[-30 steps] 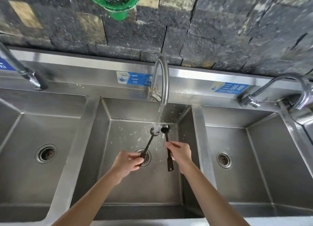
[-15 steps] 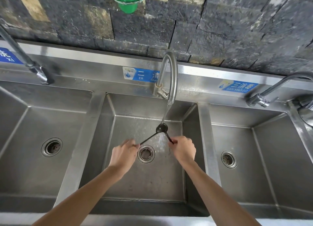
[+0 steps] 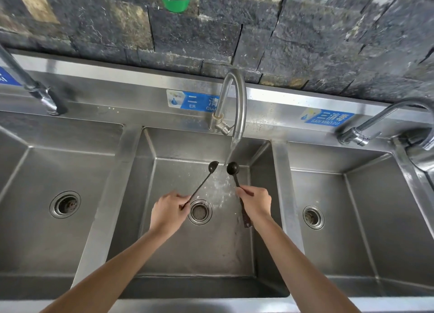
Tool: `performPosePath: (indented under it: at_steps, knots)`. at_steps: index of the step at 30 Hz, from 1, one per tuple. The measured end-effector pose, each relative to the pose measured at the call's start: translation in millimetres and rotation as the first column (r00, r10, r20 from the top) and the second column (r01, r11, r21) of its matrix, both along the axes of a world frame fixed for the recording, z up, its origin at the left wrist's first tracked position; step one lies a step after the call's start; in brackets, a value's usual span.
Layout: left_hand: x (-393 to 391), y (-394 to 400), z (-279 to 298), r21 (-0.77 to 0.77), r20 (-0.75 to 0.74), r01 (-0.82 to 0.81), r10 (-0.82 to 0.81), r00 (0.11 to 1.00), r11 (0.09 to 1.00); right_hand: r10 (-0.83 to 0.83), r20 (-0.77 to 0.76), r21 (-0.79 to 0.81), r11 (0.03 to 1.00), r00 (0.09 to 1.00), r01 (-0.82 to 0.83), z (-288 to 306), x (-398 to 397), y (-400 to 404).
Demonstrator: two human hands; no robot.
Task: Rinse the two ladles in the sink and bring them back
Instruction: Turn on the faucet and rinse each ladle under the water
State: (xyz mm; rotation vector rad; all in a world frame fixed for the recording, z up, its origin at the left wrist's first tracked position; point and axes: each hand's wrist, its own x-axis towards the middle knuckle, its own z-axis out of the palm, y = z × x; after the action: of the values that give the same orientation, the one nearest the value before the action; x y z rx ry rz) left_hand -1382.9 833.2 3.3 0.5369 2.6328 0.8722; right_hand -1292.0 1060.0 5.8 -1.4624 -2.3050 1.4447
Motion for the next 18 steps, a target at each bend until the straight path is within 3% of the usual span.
performPosePath:
  at_steps: [3,6,11,18]
  knots:
    - [2.2,-1.2,4.4,0.213,0.427,-0.226,0.118,0.897,0.95,-0.212,-0.087,-0.299,0.938,0.973,0.178,4.5,3.6,-4.4]
    - [8.2,-10.1,8.8,0.347,0.631,-0.355,0.065,0.773,0.868,-0.223,-0.106,-0.386,0.907,0.969,0.166,7.1,11.8,-10.4]
    - [11.5,-27.0,15.2,0.371,0.701,-0.431,0.057,0.711,0.822,-0.186,-0.107,-0.396,0.909,0.977,0.13,12.5,22.7,-23.0]
    - [8.2,-42.8,28.8,0.419,0.624,-0.348,0.013,0.781,0.839,-0.236,-0.095,-0.347,0.919,0.967,0.19,25.5,49.5,-28.2]
